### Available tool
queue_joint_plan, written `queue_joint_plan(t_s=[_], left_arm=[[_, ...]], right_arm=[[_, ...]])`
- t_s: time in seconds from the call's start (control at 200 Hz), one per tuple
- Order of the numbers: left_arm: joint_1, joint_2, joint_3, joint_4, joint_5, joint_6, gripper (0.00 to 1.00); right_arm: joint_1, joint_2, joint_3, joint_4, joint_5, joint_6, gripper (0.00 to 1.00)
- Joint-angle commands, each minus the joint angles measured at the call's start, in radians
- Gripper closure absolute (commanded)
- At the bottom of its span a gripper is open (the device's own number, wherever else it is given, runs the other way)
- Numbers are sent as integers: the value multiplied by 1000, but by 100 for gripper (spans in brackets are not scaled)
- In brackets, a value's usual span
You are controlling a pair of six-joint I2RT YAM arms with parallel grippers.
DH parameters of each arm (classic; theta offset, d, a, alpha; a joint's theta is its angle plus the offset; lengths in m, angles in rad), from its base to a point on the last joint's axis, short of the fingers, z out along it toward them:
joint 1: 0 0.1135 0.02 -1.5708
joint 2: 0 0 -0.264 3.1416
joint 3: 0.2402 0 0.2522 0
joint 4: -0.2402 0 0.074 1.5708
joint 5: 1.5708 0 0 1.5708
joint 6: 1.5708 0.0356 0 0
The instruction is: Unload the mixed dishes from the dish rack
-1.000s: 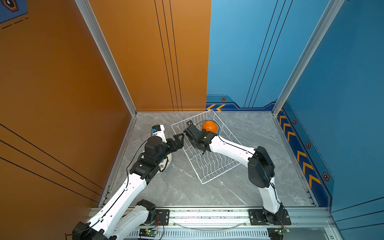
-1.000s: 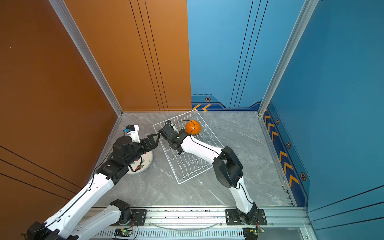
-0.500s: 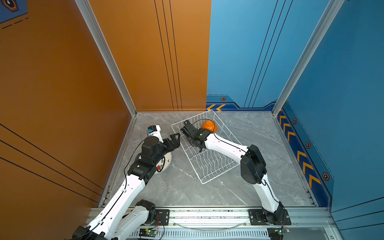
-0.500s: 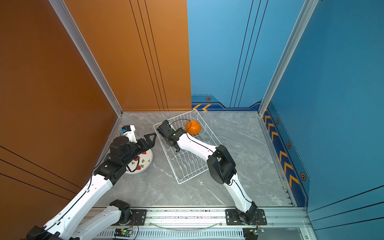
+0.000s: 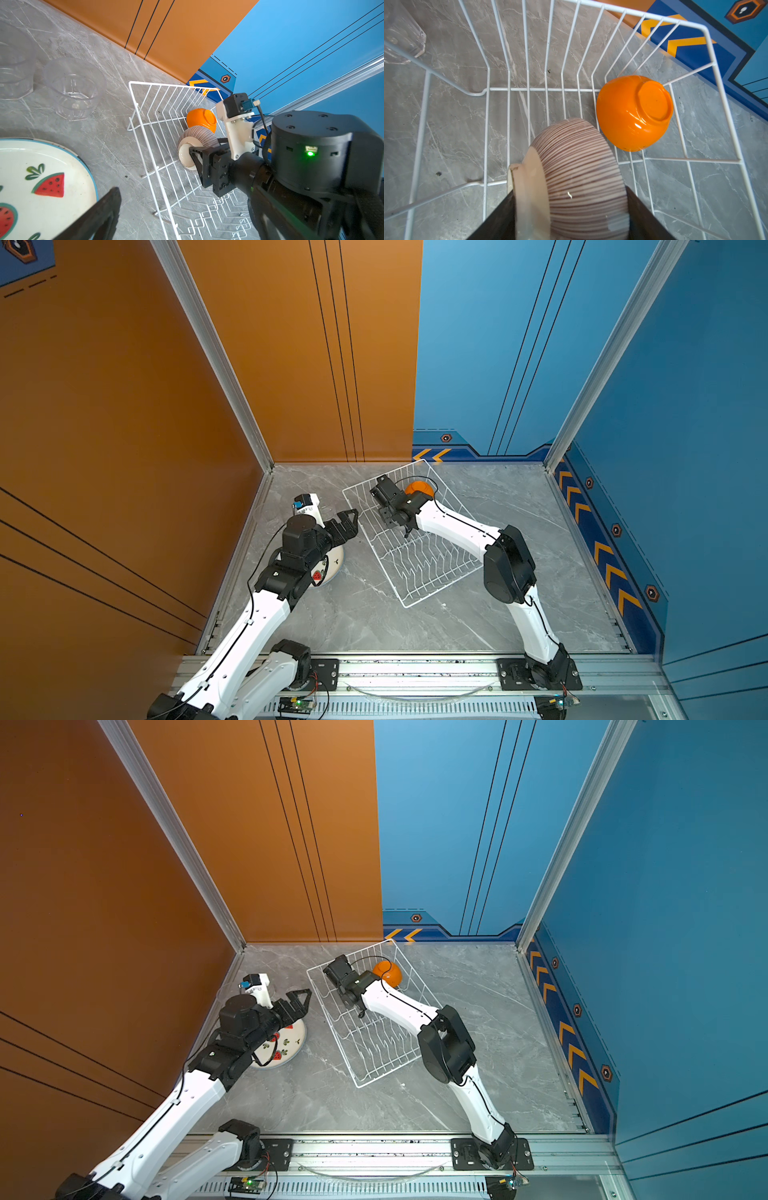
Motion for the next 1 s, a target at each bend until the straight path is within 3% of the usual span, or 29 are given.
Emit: queue_joint_plan(t_s=[0.0,0.125,0.35,0.591,0.996], left_arm=[[13,21,-11,41,57,-19,2],[12,80,-3,94,117,-48,2],[-6,145,-5,168,125,-49,2],[-29,199,0,215,147,-55,2],[-31,107,-4,138,59,5,2]], right_arm=[[-22,-75,-5,-18,-10,50,38],[-42,-134,-8,-39,-63,91,37],[-102,-235,-54,-40,-235,208,38],[-103,-247,-36,-57,-192,203,37],[-50,16,121,-161,23,87,37]])
